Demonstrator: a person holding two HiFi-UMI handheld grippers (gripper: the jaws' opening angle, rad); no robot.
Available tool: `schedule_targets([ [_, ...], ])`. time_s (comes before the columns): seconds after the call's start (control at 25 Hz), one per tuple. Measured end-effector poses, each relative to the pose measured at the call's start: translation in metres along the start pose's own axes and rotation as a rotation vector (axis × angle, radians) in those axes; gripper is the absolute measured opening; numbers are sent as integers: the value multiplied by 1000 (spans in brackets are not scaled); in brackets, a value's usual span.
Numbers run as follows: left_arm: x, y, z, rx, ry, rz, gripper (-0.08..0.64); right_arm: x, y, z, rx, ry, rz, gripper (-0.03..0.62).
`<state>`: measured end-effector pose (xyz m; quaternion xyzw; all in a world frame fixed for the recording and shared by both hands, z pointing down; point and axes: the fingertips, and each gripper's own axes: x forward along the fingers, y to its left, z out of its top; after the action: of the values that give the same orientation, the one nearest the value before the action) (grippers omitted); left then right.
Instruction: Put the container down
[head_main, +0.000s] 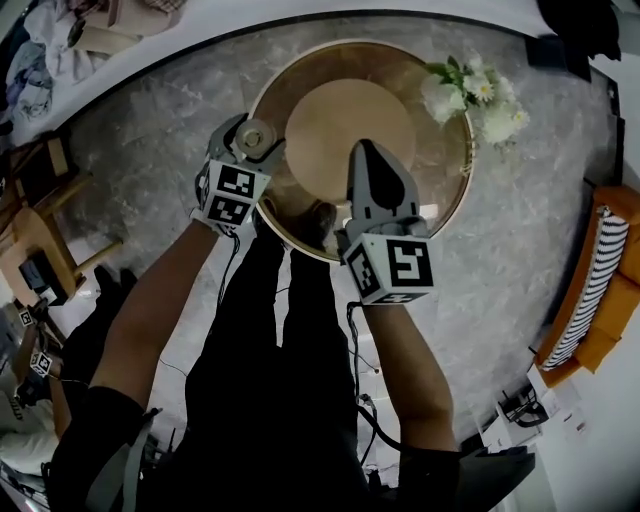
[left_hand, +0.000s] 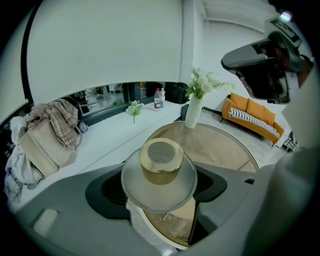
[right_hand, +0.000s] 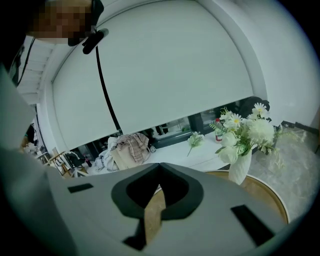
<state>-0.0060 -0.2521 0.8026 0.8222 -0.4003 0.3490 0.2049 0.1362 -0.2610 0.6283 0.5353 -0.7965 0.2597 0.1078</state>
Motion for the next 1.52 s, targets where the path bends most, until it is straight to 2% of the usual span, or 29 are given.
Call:
schedule_targets([
  [0.12,15,2,-2,26,8,2,342,14,-12,-9,-21,8,-8,6],
  [0.28,35,11,-3,38,-1,44,342,25,-18,-21,-38,25,-5,8],
  [0.64,77,15,-8,29,-8,41,342,36,-25,-50,0,66,-3,6],
  [1.16,102,14,-17,28,-4,43,342,38,-19,-78,38,110,22,6],
  [1.52,110,15,-34,14,29,49,342,38,-19,-82,50,119,17,6],
])
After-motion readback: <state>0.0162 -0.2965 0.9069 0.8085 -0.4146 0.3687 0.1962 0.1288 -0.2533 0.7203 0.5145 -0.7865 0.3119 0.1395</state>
